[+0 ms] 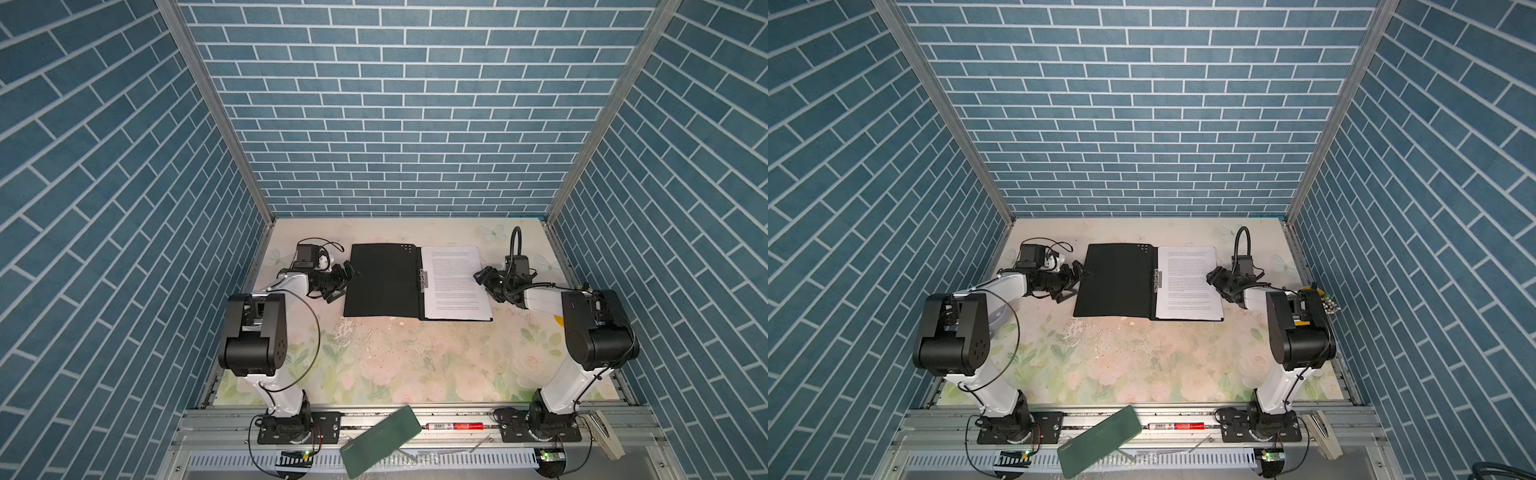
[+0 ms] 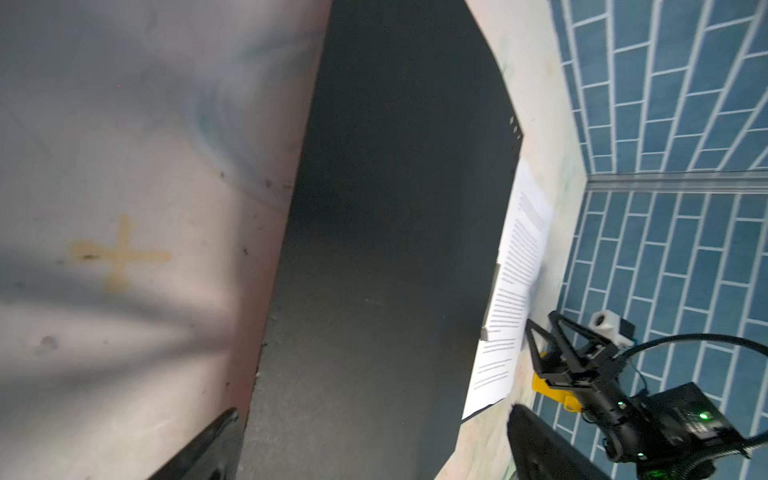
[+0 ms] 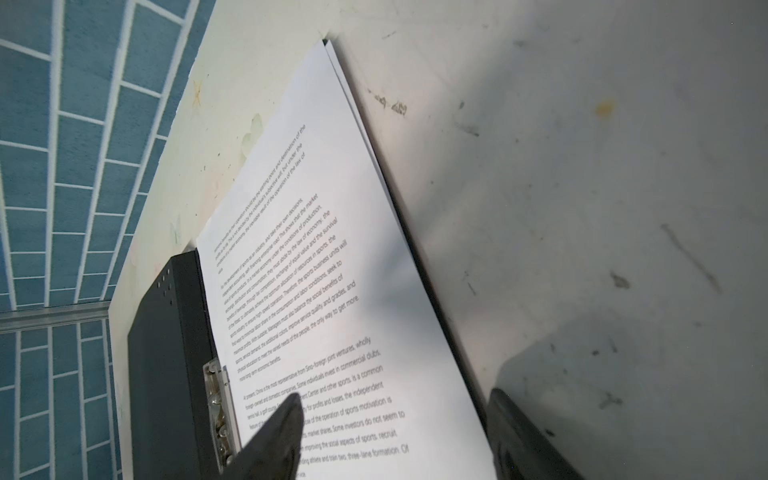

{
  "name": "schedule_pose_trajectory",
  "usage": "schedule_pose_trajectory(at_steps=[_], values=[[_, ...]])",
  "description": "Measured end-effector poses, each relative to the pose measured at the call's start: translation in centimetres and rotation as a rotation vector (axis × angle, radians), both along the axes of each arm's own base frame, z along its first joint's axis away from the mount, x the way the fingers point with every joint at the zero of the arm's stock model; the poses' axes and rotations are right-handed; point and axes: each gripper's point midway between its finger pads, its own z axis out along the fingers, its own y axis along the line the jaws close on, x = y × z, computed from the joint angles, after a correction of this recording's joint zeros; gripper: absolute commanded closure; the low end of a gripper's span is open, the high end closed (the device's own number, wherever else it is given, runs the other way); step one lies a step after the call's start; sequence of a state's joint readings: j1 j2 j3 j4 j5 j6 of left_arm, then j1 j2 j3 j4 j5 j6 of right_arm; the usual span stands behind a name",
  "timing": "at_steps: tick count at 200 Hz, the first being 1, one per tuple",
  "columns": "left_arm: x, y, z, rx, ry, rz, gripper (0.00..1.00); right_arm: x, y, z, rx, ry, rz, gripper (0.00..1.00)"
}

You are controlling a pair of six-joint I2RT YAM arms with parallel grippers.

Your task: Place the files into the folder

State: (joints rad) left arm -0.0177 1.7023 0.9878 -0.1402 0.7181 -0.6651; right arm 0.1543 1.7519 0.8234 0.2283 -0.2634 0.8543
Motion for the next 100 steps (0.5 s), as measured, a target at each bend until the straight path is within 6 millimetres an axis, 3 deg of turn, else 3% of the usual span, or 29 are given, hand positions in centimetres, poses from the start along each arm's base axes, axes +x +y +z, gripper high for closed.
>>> schedule_pose_trajectory(at_steps=[100], values=[[3.6, -1.0, 8.6, -0.288, -0.253, 0.134, 0.0, 0.0, -0.1, 0.0, -0.005, -0.002, -0.005, 0.31]])
